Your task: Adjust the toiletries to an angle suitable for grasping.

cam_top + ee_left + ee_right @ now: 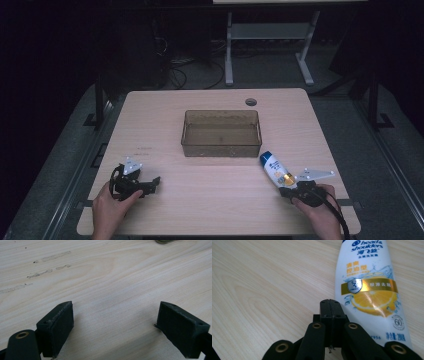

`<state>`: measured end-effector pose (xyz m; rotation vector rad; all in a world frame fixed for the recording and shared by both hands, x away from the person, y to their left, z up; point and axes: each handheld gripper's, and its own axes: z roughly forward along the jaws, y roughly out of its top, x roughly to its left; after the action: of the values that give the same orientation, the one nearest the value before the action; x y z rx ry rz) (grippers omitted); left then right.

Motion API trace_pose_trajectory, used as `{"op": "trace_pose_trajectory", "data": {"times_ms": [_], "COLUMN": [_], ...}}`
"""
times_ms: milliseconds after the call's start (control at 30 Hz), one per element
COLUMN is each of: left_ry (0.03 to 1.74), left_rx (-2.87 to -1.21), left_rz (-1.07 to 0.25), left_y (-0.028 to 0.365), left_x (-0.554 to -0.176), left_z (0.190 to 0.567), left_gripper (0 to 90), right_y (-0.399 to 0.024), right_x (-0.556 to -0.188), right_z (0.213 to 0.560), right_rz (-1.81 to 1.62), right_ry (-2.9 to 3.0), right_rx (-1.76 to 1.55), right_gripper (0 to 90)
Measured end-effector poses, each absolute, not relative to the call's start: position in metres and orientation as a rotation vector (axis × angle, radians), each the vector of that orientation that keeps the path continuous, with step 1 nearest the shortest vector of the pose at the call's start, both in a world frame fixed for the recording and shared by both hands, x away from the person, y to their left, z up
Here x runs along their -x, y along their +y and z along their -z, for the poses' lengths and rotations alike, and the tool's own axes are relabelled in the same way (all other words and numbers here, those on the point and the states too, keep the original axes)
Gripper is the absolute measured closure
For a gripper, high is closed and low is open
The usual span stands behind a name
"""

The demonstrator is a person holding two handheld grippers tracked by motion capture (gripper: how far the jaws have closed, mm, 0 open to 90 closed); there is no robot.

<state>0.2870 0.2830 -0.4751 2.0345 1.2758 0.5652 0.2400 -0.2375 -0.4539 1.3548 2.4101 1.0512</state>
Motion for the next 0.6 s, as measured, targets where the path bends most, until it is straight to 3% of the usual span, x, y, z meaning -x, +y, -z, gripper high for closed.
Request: {"op": "trace_pose_trajectory", "data": {"times_ms": [600], "left_ry": [1.276], "left_rx": [-2.034], "left_rz": [-0.565], "left_y": [0.283], "left_x": [-0.287], "left_z": [0.475], "left_gripper": [12.8], "right_y": [-0.252], "right_x": [-0.237], "right_z": [0.452], "right_rz": [-1.076], "right_ry": [2.387], "right_rx": [-1.356], "right_gripper": [88.2]}}
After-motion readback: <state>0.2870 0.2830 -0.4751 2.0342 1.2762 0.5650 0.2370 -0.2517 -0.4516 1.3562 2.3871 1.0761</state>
